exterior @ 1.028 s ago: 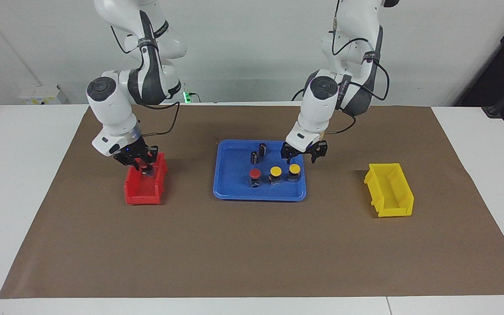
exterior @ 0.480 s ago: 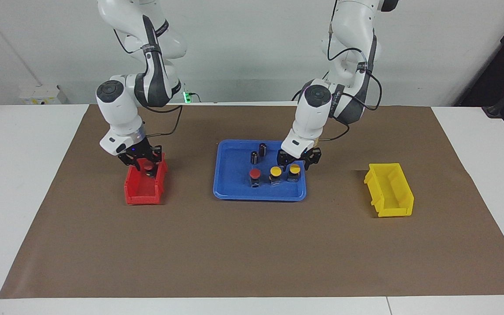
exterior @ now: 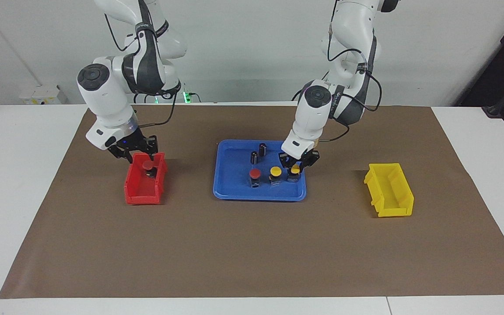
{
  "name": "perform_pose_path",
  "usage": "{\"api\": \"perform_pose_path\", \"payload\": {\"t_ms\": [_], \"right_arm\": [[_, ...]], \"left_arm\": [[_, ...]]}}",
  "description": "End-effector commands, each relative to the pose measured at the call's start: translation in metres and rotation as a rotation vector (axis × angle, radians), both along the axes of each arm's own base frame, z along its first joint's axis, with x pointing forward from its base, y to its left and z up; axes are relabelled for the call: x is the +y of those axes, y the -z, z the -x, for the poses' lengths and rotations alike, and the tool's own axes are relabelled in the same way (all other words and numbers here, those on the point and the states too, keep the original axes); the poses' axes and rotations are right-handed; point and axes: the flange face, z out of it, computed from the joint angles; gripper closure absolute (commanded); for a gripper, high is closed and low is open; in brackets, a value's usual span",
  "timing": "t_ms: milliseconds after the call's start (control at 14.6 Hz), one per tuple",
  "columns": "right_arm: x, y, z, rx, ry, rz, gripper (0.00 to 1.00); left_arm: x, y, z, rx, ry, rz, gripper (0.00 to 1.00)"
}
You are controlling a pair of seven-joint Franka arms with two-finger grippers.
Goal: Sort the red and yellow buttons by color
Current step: 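Grasp a yellow button with the left gripper while the right gripper grasps a red button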
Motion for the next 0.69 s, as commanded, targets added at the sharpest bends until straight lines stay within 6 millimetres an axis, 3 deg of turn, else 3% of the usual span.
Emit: {"api": "perform_pose_path", "payload": {"t_ms": [0, 69, 137, 274, 411, 480, 617], "right_arm": [[0.082, -0.018, -0.032, -0.038, 0.081, -0.031, 0.26], [0.114, -0.023, -0.034, -0.064, 0.136, -0.044, 0.25], [0.148, -0.02, -0.034, -0.08, 0.162, -0.055, 0.24], [0.204, -0.008, -0.028, -0.12, 0.191, -0.087, 0.24], [0.262, 0.018, -0.025, -0.135, 0.201, -0.095, 0.24], [0.284, 0.035, -0.023, -0.127, 0.206, -0.088, 0.24], [0.308, 0.057, -0.015, -0.138, 0.187, -0.059, 0.24]], "left_arm": [[0.004, -0.044, -0.006, 0.034, -0.02, -0.044, 0.99], [0.014, -0.062, -0.008, 0.04, -0.023, -0.049, 0.99], [0.039, -0.075, -0.018, 0.045, -0.047, -0.055, 0.99], [0.078, -0.1, -0.032, 0.074, -0.013, -0.067, 0.99], [0.132, -0.115, -0.051, 0.069, 0.002, -0.059, 0.99], [0.159, -0.117, -0.059, 0.066, 0.007, -0.056, 0.99], [0.209, -0.117, -0.073, 0.056, 0.013, -0.064, 0.99]]}}
